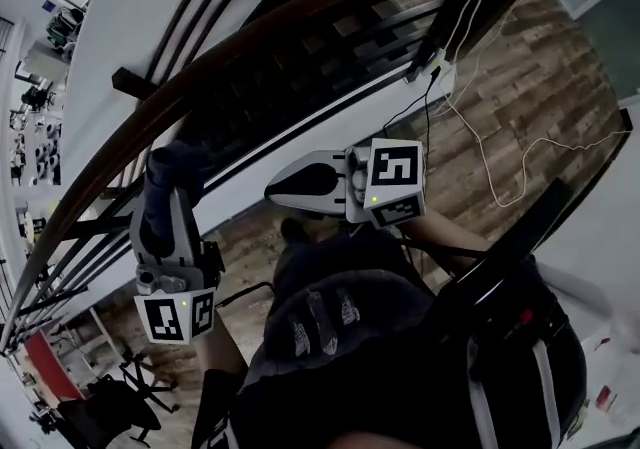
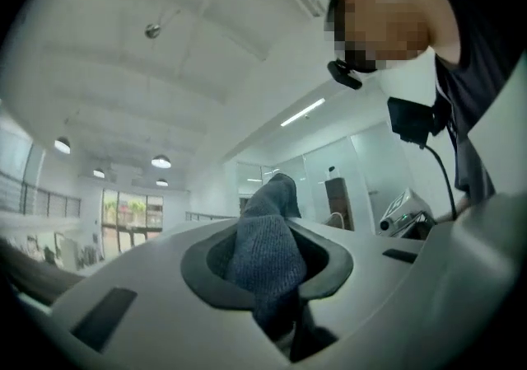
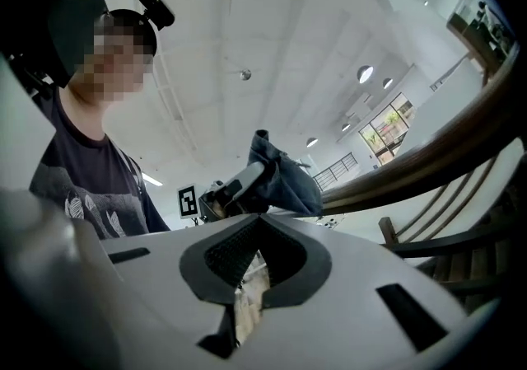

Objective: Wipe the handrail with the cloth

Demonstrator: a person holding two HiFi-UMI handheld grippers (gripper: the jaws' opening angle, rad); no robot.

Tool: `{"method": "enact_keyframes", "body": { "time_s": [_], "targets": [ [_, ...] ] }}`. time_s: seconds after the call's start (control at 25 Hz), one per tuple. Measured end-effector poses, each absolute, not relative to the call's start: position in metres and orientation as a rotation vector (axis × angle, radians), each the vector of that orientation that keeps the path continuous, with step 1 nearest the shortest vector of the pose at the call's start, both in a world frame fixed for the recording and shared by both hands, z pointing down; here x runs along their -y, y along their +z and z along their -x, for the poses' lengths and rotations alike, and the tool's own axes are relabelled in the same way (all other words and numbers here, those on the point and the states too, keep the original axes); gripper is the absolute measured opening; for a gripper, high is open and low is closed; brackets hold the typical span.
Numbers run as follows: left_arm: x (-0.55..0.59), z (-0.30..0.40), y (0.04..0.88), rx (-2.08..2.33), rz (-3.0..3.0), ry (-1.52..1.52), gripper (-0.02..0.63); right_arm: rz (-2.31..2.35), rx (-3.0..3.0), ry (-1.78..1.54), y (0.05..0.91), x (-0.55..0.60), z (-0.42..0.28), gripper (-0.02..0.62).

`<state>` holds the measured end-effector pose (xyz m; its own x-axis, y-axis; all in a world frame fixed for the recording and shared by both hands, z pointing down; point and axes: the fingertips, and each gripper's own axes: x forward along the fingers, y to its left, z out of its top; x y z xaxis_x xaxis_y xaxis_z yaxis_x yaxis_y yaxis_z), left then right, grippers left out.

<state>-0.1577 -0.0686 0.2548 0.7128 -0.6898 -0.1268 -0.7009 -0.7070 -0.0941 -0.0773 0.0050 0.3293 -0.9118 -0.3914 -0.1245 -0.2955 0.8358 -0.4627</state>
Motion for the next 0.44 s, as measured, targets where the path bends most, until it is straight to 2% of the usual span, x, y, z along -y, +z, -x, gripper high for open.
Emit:
{"method": "enact_keyframes", "body": {
  "time_s": [0.2, 0.44],
  "targets": [
    [0.053, 0.128, 0.217, -1.178, 2.46, 0.04, 0.092, 0.4, -3.057, -0.588, 0.353, -0.028, 0.061, 0.005],
    [0.04, 0.162, 0.226, -1.291, 2.848, 0.314, 0.092, 0.462, -3.06, -0.454, 0.325, -0.021, 0.079, 0.005]
  ]
}}
